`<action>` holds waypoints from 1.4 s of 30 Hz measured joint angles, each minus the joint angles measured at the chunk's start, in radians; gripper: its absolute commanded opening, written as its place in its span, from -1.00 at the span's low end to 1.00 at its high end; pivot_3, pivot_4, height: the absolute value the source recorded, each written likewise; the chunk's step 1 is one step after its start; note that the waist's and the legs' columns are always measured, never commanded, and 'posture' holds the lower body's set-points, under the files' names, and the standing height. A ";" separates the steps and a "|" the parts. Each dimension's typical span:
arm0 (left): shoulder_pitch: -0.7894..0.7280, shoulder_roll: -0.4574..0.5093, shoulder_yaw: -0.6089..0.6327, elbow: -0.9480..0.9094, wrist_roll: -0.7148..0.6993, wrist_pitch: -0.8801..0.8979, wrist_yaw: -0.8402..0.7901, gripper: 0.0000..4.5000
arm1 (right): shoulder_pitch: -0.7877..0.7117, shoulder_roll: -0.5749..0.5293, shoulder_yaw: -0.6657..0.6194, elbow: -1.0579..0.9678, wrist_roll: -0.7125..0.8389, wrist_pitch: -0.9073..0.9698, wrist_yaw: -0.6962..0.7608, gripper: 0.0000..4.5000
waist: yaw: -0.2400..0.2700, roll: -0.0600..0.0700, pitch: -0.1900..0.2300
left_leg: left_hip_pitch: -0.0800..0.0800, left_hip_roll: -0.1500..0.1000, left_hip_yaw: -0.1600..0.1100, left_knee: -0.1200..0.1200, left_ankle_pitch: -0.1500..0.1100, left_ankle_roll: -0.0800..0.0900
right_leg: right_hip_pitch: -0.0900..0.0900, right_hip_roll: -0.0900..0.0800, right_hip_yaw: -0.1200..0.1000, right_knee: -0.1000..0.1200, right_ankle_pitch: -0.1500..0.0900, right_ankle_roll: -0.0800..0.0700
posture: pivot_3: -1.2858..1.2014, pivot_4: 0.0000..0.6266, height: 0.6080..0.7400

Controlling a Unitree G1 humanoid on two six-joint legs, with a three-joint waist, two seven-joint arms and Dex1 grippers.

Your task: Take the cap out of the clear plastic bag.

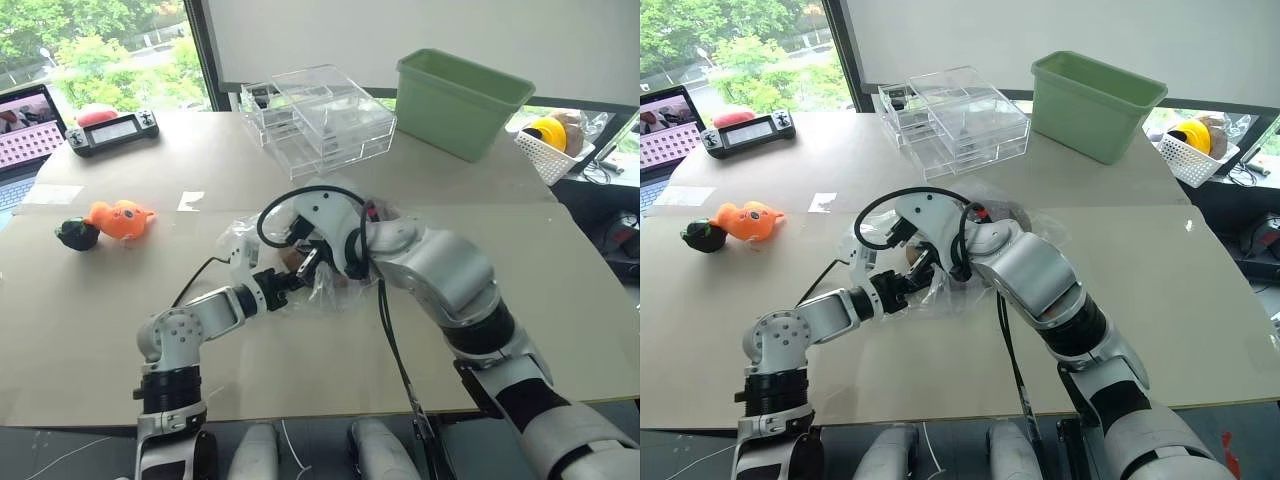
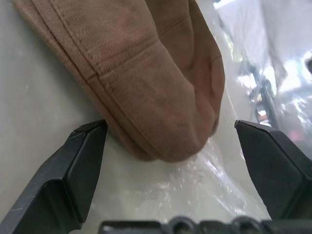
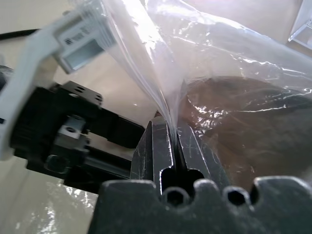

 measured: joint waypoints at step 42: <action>0.005 0.287 0.307 0.149 -0.518 0.173 0.056 -0.98 | 0.000 -0.033 0.040 -0.053 -0.007 0.005 -0.020 -1.00 | -0.002 -0.001 -0.002 | -0.002 0.000 0.000 -0.005 0.001 -0.002 | -0.003 -0.001 0.000 -0.006 0.000 0.002 | 0.03 -0.52 0.92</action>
